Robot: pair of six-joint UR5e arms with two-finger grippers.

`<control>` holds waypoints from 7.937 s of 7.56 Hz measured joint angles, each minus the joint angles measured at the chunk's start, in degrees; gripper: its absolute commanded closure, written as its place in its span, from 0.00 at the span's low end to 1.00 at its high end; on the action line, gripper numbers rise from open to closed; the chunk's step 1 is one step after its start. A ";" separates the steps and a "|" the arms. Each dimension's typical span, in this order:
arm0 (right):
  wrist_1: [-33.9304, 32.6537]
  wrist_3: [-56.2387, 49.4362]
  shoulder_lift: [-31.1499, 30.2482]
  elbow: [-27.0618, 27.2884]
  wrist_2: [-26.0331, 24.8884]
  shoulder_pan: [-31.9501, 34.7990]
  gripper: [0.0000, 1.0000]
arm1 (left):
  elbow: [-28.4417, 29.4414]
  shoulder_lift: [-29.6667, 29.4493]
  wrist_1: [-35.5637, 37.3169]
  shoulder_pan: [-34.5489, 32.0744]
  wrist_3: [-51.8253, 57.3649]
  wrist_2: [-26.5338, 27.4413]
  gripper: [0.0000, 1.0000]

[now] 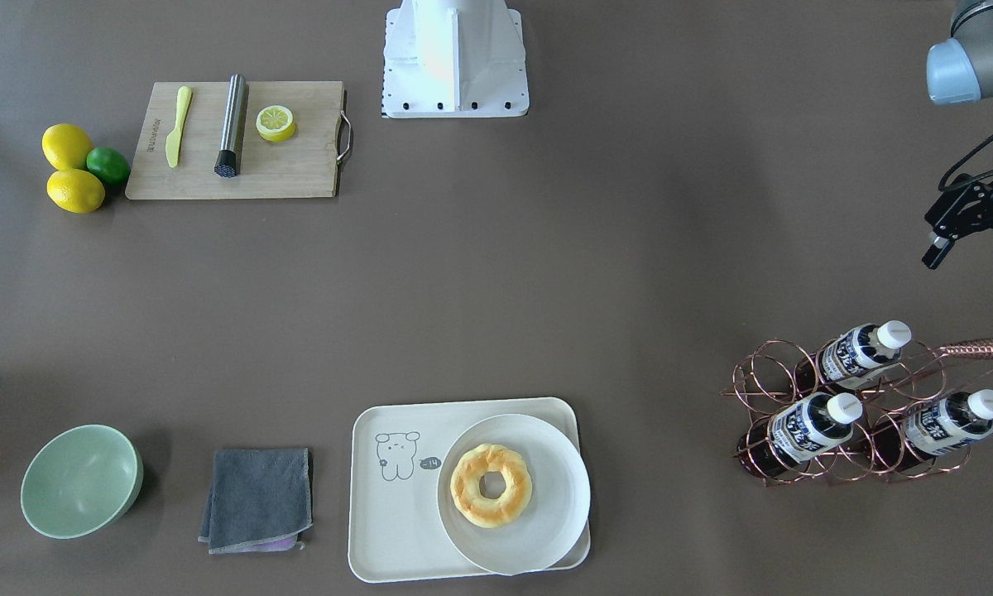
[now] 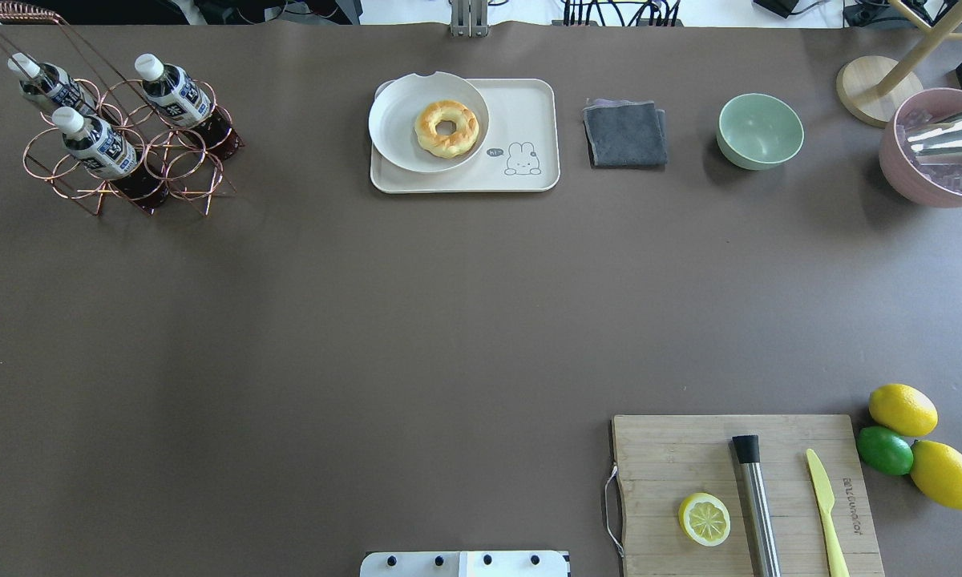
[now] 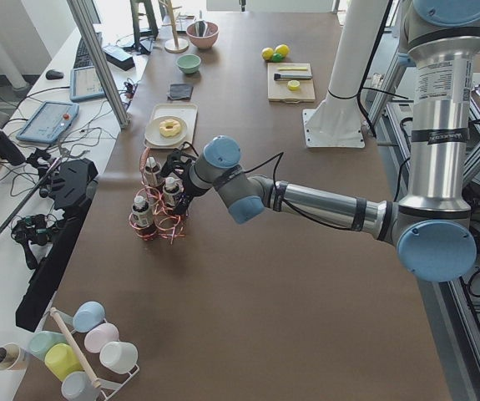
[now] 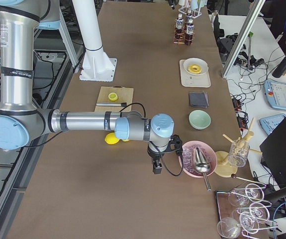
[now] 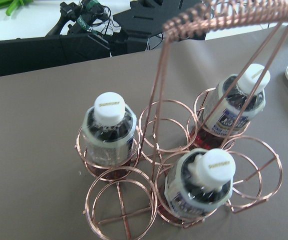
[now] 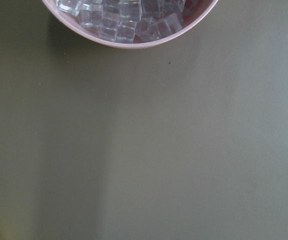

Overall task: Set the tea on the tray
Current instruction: 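Move the left gripper down over a tea bottle in the copper rack, then close the left gripper on the bottle cap and lift it out, then carry the bottle with the left gripper to mid-table and set it upright, then open the left gripper and draw the left arm back toward the rack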

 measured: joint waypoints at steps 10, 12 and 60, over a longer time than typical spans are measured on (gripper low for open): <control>0.00 0.05 0.04 0.02 0.00 0.02 0.00 | 0.74 -5.19 4.45 8.76 -7.87 13.97 0.37; 0.00 0.05 0.01 0.01 0.00 -0.01 0.00 | 0.85 -5.41 4.48 9.10 -7.86 14.22 0.40; 0.08 0.16 0.00 0.50 3.43 -0.06 0.00 | -18.69 -26.62 43.14 17.97 -7.59 -2.84 0.02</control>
